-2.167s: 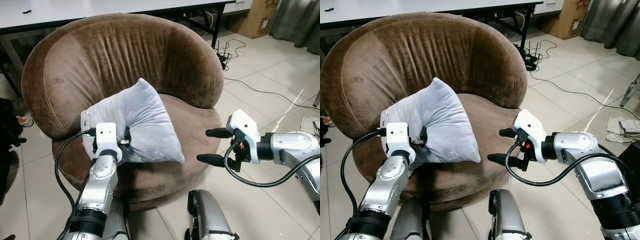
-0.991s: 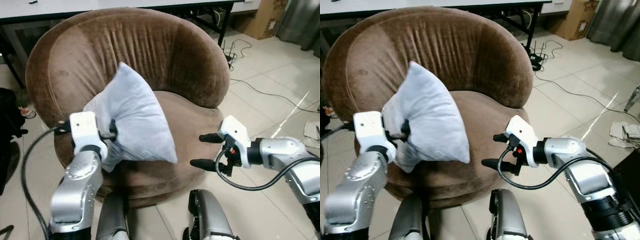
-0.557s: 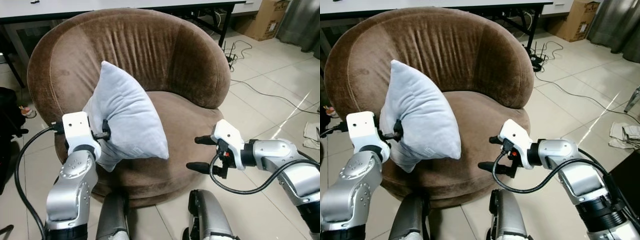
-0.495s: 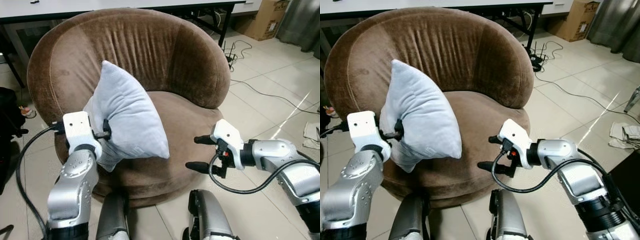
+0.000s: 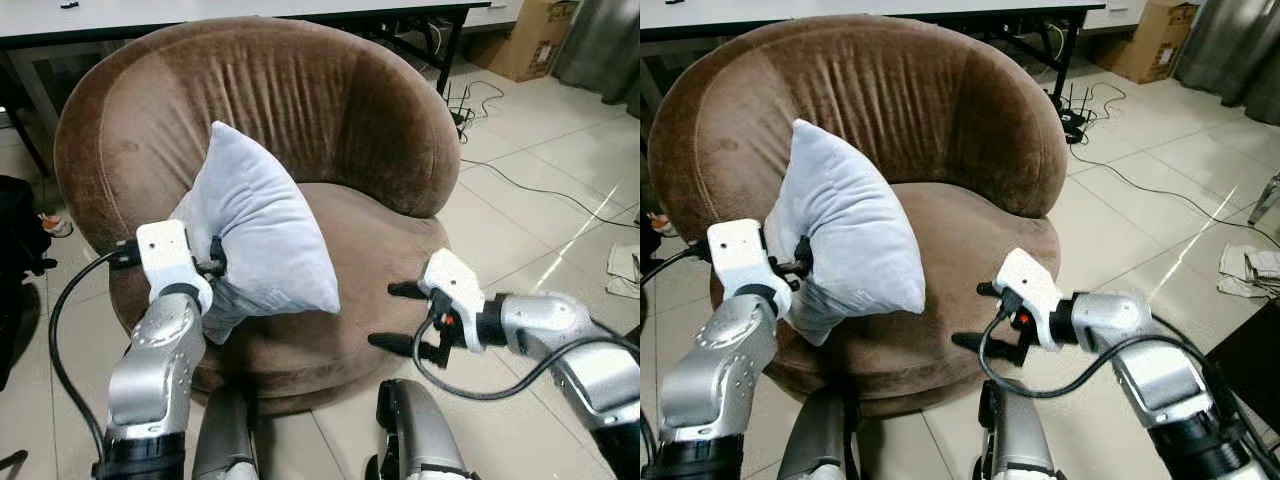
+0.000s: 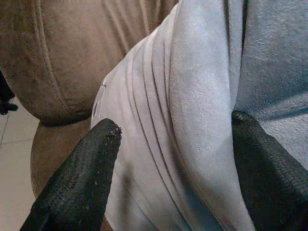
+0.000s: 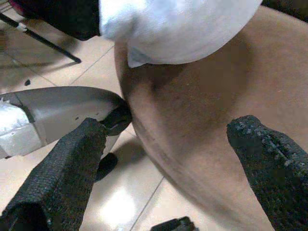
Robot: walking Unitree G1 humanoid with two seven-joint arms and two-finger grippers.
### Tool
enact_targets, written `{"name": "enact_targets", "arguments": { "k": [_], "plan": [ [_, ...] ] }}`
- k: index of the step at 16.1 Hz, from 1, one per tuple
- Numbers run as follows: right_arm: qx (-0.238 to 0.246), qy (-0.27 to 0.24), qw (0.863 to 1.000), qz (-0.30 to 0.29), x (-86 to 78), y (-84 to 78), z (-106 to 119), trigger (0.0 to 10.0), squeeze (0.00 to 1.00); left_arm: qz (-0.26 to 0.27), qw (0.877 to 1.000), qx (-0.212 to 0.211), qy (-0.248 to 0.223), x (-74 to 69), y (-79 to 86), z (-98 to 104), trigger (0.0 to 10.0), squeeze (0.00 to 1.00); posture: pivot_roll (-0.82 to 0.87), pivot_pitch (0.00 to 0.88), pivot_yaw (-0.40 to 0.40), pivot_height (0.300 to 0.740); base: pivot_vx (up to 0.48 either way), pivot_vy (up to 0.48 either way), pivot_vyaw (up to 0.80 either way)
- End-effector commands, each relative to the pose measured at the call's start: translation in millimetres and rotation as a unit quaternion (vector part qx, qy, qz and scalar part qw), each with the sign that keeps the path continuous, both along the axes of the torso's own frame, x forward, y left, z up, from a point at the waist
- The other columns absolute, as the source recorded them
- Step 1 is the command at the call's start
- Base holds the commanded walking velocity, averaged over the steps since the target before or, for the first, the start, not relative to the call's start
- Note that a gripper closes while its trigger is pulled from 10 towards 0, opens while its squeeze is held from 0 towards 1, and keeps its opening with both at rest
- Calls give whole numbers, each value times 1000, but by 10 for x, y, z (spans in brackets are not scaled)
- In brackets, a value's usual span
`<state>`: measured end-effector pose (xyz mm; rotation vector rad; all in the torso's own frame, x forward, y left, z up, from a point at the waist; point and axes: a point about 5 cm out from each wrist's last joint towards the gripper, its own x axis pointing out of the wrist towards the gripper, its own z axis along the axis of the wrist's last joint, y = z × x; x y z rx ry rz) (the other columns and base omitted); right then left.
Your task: Move the pillow to the sofa from floor
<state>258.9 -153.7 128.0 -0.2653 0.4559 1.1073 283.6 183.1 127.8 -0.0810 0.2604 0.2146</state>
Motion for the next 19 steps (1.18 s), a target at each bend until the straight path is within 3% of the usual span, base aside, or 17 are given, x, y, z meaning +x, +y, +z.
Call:
{"name": "enact_targets", "arguments": {
  "k": [1, 5, 6, 7, 8, 19],
  "plan": [
    [2, -12, 1000, -6, 3, -5, 55, 10000, 0, 13, 999, 18, 34, -9, 39, -120, 10000, 0, -151, 0, -27, 544, 0, 0, 0],
    [0, -12, 1000, -29, 66, -38, 57, 10000, 0, 10, 999, 23, 35, 23, 42, -156, 10000, 0, -153, 0, -24, 544, 0, 0, 0],
    [-1, -14, 999, -32, 81, -48, 59, 10000, 0, 15, 999, 26, 33, 19, 51, -153, 10000, 204, -153, 0, -25, 544, 0, 0, 0],
    [-2, -17, 999, -36, 98, -59, 63, 10000, 0, 22, 999, 30, 30, 15, 63, -147, 10000, 204, -153, 0, -25, 544, 0, 0, 0],
    [-2, -17, 999, -39, 112, -62, 62, 10000, 0, 18, 999, 24, 28, 16, 60, -152, 10000, 1000, -153, 0, -25, 544, 0, 0, 0],
    [-13, -22, 998, -54, 204, -122, 69, 10000, 0, 6, 1000, 1, 25, -8, 39, -192, 10000, 1000, -147, 0, -33, 544, 0, 0, 0]
  ]
}}
